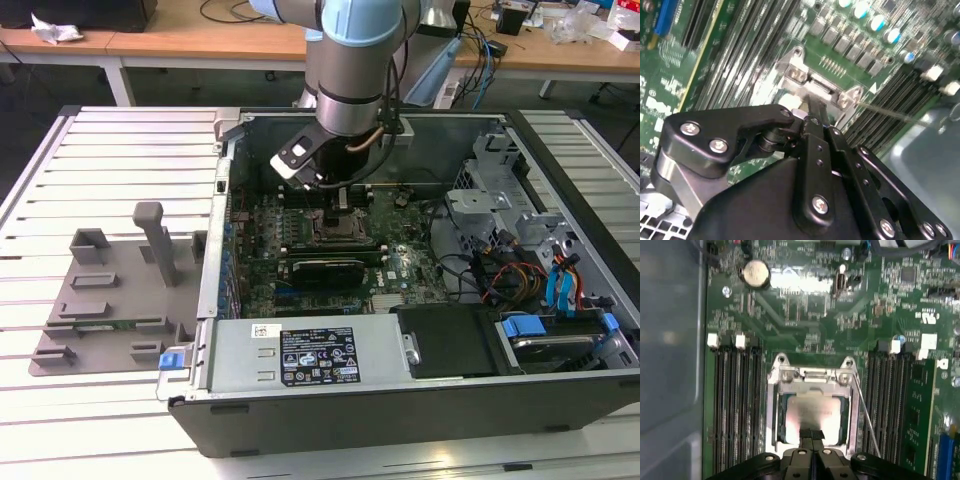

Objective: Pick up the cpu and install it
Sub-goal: 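Close the cpu cover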

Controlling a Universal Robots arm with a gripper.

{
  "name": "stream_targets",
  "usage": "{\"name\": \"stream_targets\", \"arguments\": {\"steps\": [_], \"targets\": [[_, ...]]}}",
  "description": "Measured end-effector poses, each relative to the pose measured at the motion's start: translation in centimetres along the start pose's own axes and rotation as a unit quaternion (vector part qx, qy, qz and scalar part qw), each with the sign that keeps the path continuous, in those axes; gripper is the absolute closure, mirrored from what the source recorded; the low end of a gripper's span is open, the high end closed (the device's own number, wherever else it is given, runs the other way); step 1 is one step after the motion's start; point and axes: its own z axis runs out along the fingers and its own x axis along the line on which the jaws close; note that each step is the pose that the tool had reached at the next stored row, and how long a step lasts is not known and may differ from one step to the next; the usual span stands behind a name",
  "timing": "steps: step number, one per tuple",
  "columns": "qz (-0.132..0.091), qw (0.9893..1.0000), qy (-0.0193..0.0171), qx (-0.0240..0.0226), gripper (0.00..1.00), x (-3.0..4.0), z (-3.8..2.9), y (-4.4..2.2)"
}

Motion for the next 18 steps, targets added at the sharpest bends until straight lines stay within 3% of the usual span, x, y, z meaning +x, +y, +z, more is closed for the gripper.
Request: {"name": "stream_targets", "arguments": {"steps": [2, 3, 6, 8, 14, 18], "targets": [[0.000, 1.0000, 0.0002, -0.0002, 0.89, -0.04, -0.26, 0.87], [0.000, 1.0000, 0.0001, -0.0001, 0.89, -0.06, -0.67, 0.97], [0.000, 1.0000, 0.0000, 0.0000, 0.89, -0.10, -2.54, 0.91], [0.000, 1.0000, 0.0000, 0.0000, 0.89, -0.11, -3.07, 0.89], [0.000, 1.0000, -0.0001, 0.0000, 0.89, -0.17, -6.35, 0.78], [0.000, 1.0000, 0.0002, -0.0001, 0.89, -0.17, -6.53, 0.78]]}}
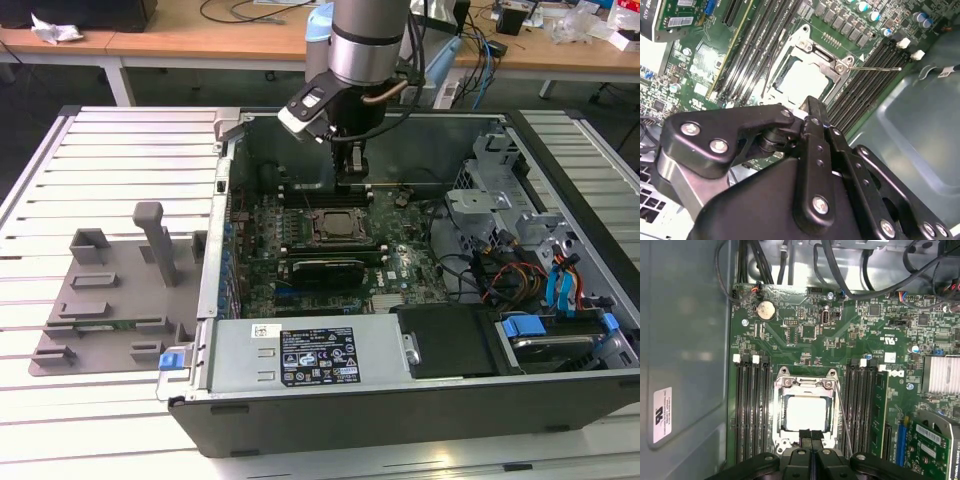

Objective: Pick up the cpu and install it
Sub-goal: 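Close the cpu cover, then install the first cpu locking lever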

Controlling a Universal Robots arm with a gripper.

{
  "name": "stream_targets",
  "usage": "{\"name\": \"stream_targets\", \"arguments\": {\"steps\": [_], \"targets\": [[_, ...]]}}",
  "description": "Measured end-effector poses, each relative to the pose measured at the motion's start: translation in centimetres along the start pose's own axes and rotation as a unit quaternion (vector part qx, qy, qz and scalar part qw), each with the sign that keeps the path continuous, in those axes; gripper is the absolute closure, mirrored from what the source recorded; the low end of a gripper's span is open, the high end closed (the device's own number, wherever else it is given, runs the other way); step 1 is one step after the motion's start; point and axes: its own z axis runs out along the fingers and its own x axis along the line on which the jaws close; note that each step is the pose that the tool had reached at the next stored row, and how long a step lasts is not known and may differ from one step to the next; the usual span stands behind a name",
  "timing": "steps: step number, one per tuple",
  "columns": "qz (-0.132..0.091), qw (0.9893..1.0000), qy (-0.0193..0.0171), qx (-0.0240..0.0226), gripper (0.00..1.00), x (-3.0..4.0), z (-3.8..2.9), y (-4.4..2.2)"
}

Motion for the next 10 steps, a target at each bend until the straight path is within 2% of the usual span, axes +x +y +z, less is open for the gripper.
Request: {"name": "stream_targets", "arguments": {"steps": [8, 10], "targets": [[0.000, 1.0000, -0.0002, 0.0001, 0.89, -0.01, -0.05, 0.00], [-0.034, 0.9994, -0.0014, -0.0005, 0.89, -0.01, -0.05, 0.00]]}}
